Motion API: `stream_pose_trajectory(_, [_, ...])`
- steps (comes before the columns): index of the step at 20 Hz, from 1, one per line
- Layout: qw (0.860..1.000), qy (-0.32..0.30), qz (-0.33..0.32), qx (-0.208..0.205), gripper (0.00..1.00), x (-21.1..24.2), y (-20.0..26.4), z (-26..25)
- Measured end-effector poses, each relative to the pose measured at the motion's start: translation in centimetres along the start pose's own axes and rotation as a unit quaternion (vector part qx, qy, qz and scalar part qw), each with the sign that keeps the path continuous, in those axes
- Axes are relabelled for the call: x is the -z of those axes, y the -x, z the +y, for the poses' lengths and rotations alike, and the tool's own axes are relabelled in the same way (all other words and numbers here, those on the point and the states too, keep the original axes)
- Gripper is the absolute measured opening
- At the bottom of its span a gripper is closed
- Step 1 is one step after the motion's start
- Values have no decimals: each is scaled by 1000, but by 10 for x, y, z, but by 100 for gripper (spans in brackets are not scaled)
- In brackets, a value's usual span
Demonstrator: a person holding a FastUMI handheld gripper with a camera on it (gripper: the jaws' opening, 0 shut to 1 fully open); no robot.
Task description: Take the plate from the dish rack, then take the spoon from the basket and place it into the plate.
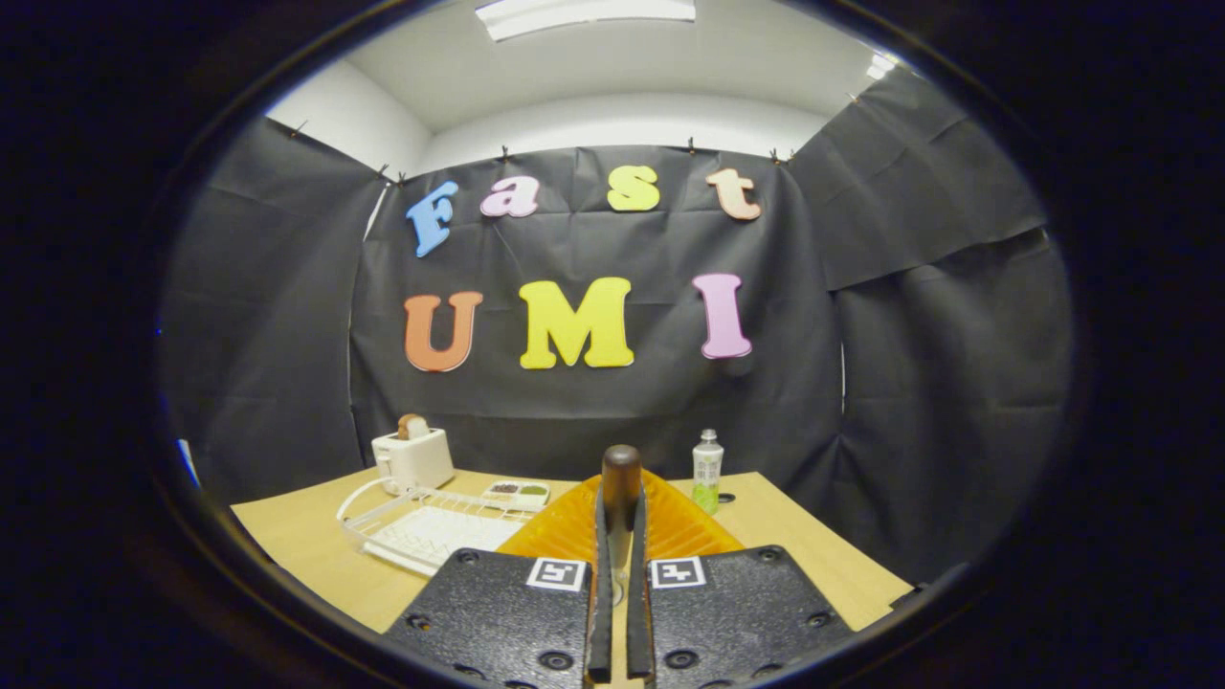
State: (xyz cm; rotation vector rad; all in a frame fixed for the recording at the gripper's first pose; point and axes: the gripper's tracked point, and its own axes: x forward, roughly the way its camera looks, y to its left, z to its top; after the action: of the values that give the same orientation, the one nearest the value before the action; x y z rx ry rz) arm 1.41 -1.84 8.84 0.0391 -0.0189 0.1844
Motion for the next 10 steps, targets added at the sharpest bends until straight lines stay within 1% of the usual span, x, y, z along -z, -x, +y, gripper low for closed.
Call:
stream_pose_trajectory(3, [1000, -8, 18, -18, 11, 26, 4, 18])
stream_pose_trajectory(10, [995, -26, 73, -57, 11, 94, -7, 56])
